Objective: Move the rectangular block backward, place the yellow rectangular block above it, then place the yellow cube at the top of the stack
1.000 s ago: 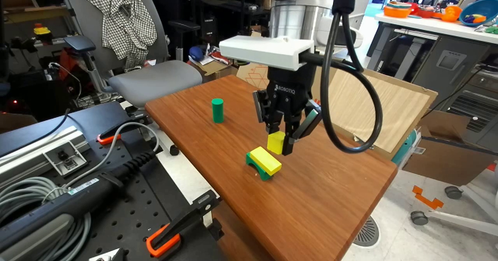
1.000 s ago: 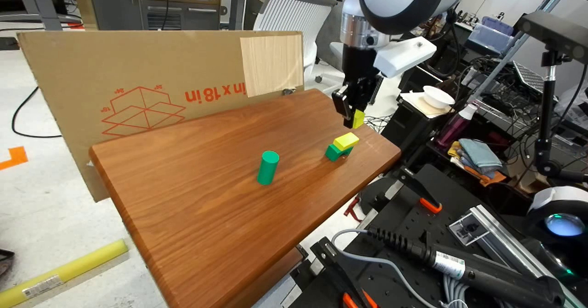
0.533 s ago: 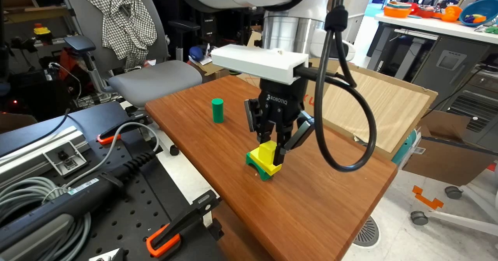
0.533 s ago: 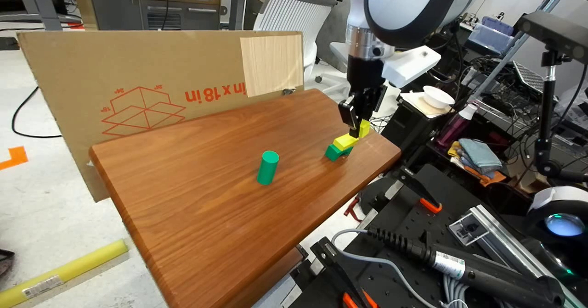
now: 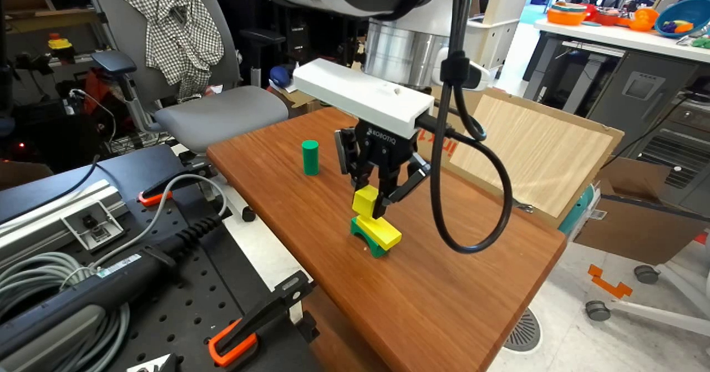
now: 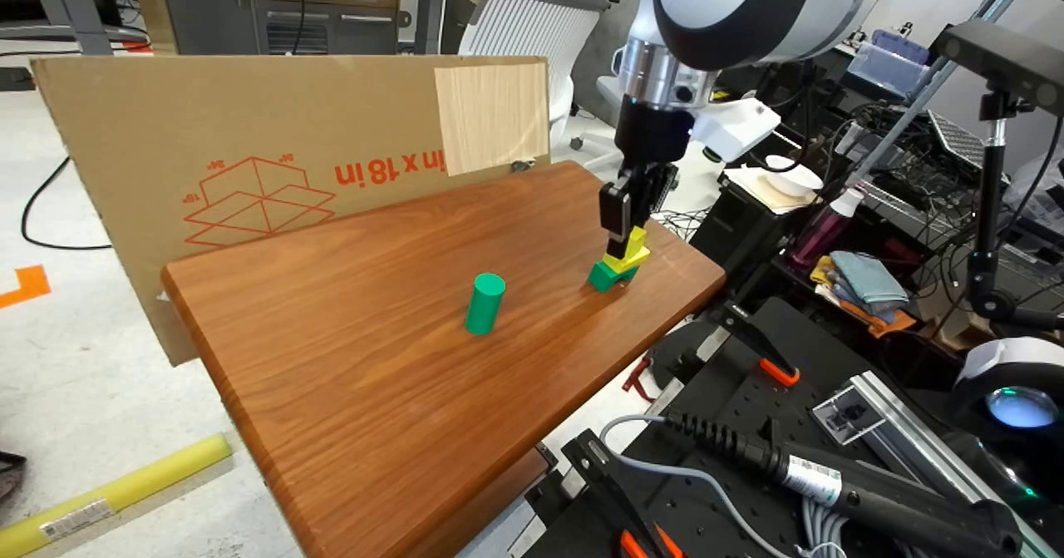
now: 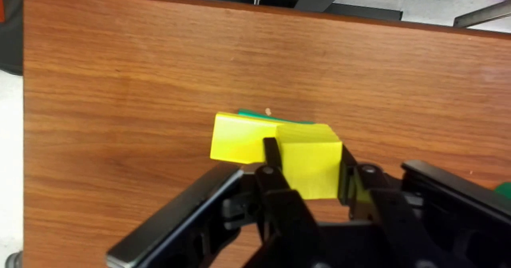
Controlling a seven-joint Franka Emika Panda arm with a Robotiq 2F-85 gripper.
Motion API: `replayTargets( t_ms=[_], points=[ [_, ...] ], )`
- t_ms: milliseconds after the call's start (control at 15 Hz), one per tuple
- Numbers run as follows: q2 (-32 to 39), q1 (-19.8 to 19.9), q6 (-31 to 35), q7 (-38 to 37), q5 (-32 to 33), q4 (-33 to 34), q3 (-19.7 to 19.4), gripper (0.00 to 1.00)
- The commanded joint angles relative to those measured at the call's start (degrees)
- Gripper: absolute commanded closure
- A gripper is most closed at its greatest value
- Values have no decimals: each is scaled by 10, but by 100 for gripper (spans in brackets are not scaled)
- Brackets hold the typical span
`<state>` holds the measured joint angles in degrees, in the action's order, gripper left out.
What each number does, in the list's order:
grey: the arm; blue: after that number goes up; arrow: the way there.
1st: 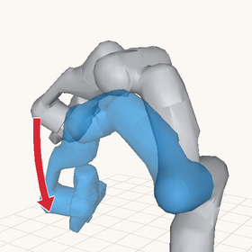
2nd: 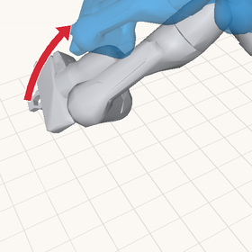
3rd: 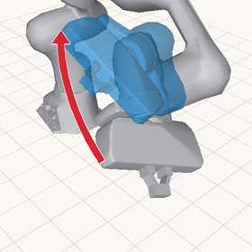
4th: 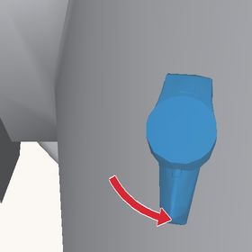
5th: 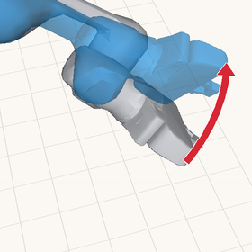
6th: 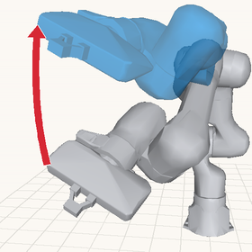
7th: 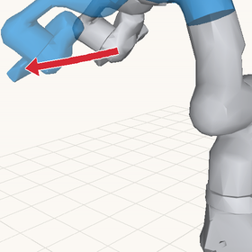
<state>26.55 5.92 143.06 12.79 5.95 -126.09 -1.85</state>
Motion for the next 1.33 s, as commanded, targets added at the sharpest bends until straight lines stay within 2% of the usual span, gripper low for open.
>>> replayTargets(
  t_ms=[0,533,1267],
  points=[
    [-23,33,12,64,-35,-23,24,92],
    [-59,43,37,80,-26,-42,12,92],
    [-43,32,83,37,-10,-57,-12,92]
  ],
)
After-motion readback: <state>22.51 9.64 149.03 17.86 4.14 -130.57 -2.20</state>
